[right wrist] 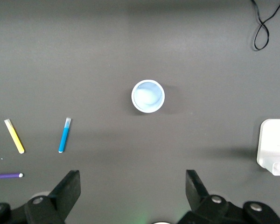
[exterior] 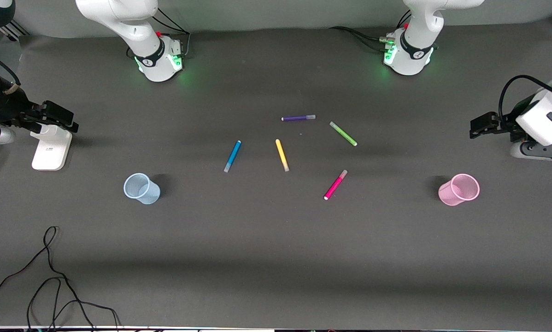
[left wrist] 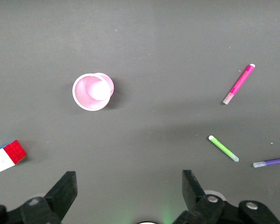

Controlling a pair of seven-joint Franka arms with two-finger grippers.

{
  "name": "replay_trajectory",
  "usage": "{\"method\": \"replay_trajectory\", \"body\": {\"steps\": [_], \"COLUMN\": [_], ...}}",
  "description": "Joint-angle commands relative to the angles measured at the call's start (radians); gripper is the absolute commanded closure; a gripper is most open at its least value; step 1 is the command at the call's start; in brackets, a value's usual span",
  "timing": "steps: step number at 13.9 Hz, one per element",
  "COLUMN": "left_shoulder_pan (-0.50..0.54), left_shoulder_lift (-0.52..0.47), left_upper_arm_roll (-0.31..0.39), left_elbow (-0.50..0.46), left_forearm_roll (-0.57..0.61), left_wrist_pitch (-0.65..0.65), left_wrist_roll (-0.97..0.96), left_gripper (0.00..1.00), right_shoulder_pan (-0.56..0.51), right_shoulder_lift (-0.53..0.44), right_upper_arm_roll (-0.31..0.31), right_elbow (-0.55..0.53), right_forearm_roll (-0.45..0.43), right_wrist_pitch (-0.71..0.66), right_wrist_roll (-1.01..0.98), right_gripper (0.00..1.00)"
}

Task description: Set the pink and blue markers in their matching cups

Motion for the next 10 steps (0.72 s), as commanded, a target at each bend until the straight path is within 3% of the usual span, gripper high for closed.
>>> {"method": "replay_trajectory", "body": {"steps": [1,6,10], "left_shoulder_pan": [-0.021,-0.031,-0.039], "left_shoulder_lift": [0.003,0.032,0.042], "left_upper_arm_roll": [-0.002,-0.068,-0.213], "left_elbow": [0.005,0.026,0.037], "left_forearm_roll": [-0.003,-0.004,-0.001], "left_wrist_pitch": [-0.011,-0.005,0.038], "left_wrist_roll": [-0.011,-0.003,-0.008], "left_gripper": [0.00,0.00,0.00], "right_shoulder_pan": [0.003,0.069,0.287], "right_shoulder_lift": [0.021,0.041,0.070], "right_upper_arm_roll": [-0.001,0.003,0.003], "right_elbow": [0.021,0.023,0.050], "right_forearm_roll": [0.018,0.055,0.080], "right_wrist_pitch": [-0.028,-0.043,-0.043], "right_wrist_roll": [0.010,0.143,0.467], "right_gripper": [0.00,0.00,0.00]}}
